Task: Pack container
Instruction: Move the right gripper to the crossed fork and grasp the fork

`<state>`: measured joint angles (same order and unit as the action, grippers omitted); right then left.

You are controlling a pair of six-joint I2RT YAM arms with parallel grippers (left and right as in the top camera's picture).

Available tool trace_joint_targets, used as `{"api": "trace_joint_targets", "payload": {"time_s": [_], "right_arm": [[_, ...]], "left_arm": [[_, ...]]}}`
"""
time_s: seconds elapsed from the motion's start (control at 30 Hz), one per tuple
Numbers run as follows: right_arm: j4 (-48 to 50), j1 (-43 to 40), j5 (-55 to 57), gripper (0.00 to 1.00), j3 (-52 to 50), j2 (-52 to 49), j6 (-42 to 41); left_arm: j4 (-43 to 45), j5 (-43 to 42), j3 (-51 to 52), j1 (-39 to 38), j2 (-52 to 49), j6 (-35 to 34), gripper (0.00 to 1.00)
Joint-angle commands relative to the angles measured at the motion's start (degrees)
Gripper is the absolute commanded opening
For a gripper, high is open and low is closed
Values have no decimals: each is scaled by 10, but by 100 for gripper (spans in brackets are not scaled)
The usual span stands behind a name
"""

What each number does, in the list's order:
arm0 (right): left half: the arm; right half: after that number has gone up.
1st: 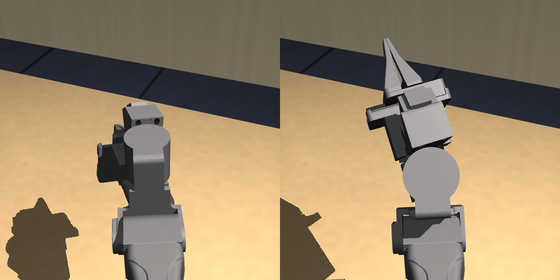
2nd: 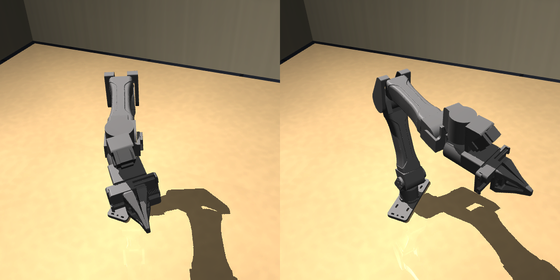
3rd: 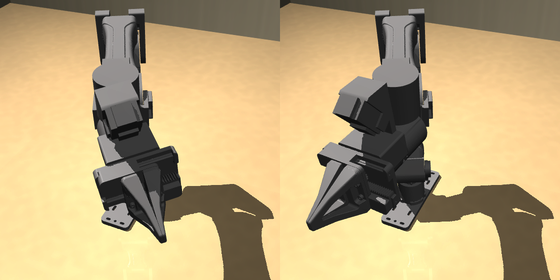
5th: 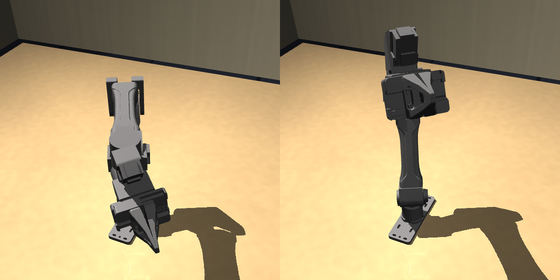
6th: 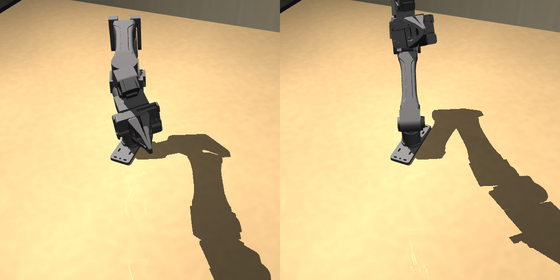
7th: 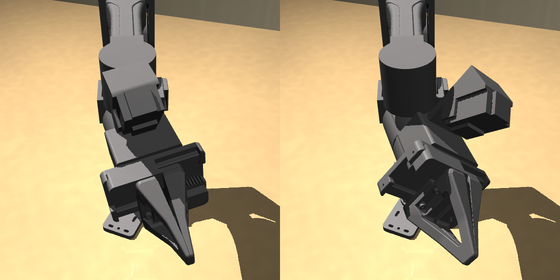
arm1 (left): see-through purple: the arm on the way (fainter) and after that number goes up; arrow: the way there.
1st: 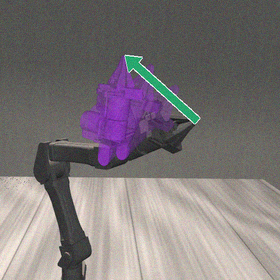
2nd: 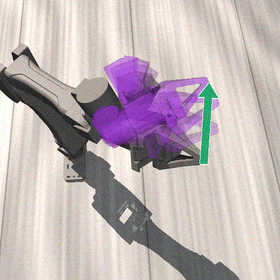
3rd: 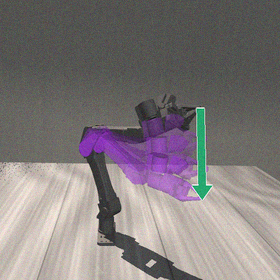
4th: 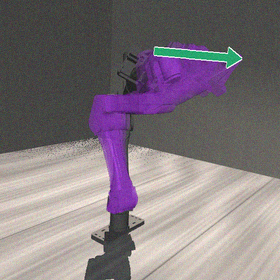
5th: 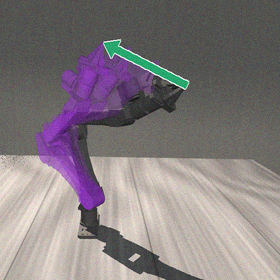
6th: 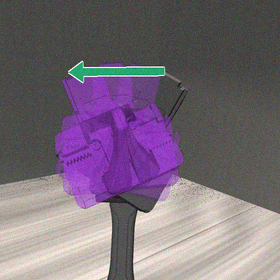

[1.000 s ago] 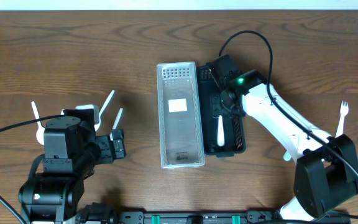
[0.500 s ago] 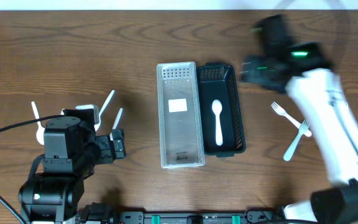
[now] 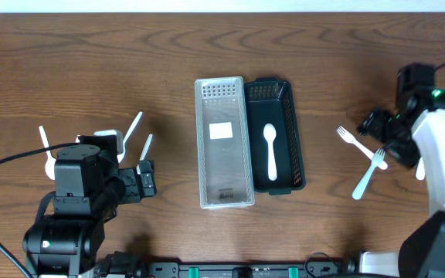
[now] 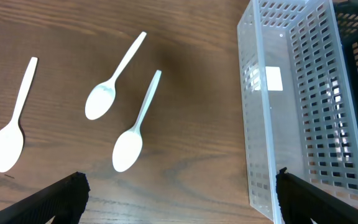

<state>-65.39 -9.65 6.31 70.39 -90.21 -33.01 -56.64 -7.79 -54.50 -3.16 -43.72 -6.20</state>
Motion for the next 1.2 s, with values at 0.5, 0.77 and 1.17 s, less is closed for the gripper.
{"api": "trace_joint_targets", "payload": {"time_s": [0.5, 0.77, 1.17], "right_arm": [[230, -33, -1, 98, -224, -1, 10], [297, -39, -1, 93, -275, -1, 9], [314, -39, -1, 50, -315, -2, 9]], "left_arm": [[-1, -6, -9, 0, -1, -3, 98], [-1, -6, -9, 0, -1, -3, 98], [-1, -6, -9, 0, -1, -3, 98]]}}
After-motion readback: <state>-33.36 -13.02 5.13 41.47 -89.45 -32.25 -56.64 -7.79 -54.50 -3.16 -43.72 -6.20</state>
